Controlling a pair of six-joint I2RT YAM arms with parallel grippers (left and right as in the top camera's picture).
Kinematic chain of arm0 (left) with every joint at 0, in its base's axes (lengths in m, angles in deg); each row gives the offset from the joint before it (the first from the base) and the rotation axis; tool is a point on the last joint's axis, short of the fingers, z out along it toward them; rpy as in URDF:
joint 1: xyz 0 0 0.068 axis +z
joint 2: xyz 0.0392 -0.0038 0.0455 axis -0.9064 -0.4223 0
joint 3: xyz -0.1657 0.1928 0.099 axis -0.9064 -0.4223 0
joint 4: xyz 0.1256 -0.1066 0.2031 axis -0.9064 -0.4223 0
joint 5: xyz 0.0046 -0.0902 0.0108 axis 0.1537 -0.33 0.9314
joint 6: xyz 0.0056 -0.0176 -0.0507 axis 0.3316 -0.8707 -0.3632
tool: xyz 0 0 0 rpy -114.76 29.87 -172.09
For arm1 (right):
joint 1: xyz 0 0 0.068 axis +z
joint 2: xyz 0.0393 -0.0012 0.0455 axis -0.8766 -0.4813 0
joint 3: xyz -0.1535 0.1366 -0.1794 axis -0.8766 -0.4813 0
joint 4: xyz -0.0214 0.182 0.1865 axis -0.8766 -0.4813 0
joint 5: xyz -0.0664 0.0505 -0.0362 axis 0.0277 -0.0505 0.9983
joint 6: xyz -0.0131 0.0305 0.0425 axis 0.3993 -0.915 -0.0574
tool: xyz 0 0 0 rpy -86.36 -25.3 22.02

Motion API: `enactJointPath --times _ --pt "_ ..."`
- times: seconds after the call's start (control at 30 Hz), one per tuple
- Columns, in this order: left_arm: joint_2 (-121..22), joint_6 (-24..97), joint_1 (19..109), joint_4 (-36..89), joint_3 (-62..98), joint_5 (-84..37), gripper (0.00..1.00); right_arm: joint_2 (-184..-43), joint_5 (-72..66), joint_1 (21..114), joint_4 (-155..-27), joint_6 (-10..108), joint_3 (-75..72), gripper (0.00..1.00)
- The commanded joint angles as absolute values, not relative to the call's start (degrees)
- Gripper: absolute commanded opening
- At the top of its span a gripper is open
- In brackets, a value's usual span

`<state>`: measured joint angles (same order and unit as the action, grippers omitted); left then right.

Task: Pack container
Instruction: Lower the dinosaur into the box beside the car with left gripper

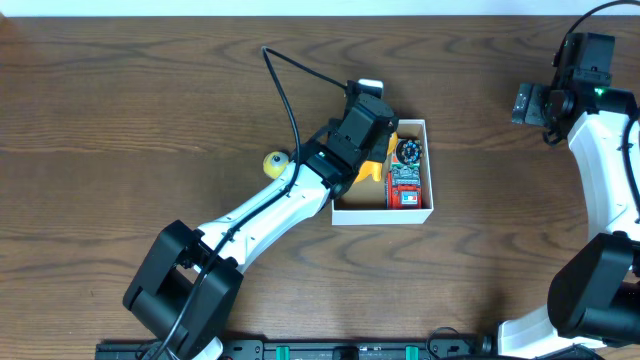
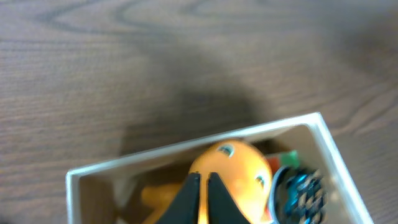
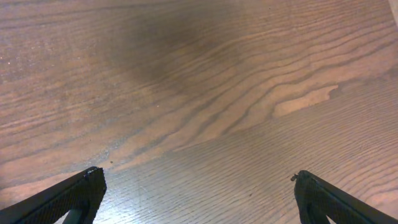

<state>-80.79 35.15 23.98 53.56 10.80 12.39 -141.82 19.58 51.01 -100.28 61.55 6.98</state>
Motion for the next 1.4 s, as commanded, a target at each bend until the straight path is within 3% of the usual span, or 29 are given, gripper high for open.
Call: enactJointPath --times 0.0,0.13,0.4,0.47,0.53,0.67,1.37 --pt "-81.49 35.13 24.09 51.35 11.41 11.82 0.06 -142.32 19.77 50.75 -100.17 60.56 7.84 0.99" --pt "-81.44 35.11 24.11 49.08 11.41 6.05 0.06 -142.32 19.77 50.75 -100.17 60.56 7.84 0.99" --pt "-81.27 35.13 24.11 46.98 11.41 5.55 0.07 -142.32 19.77 50.75 -100.17 60.56 7.84 0.99" --pt "-81.27 35.19 24.11 45.43 11.41 5.57 0.14 -142.32 19.77 50.75 -100.17 60.56 7.84 0.99" --pt "-81.27 36.92 24.11 43.44 11.39 5.57 0.35 -142.32 19.77 50.75 -100.17 60.56 7.84 0.99" --pt "-81.29 38.63 24.11 41.54 11.39 5.61 0.51 -142.32 19.77 50.75 -100.17 60.56 7.84 0.99" --pt "-84.44 52.35 24.11 41.56 10.58 5.59 0.52 -142.32 19.77 50.75 -100.17 60.56 7.84 0.99"
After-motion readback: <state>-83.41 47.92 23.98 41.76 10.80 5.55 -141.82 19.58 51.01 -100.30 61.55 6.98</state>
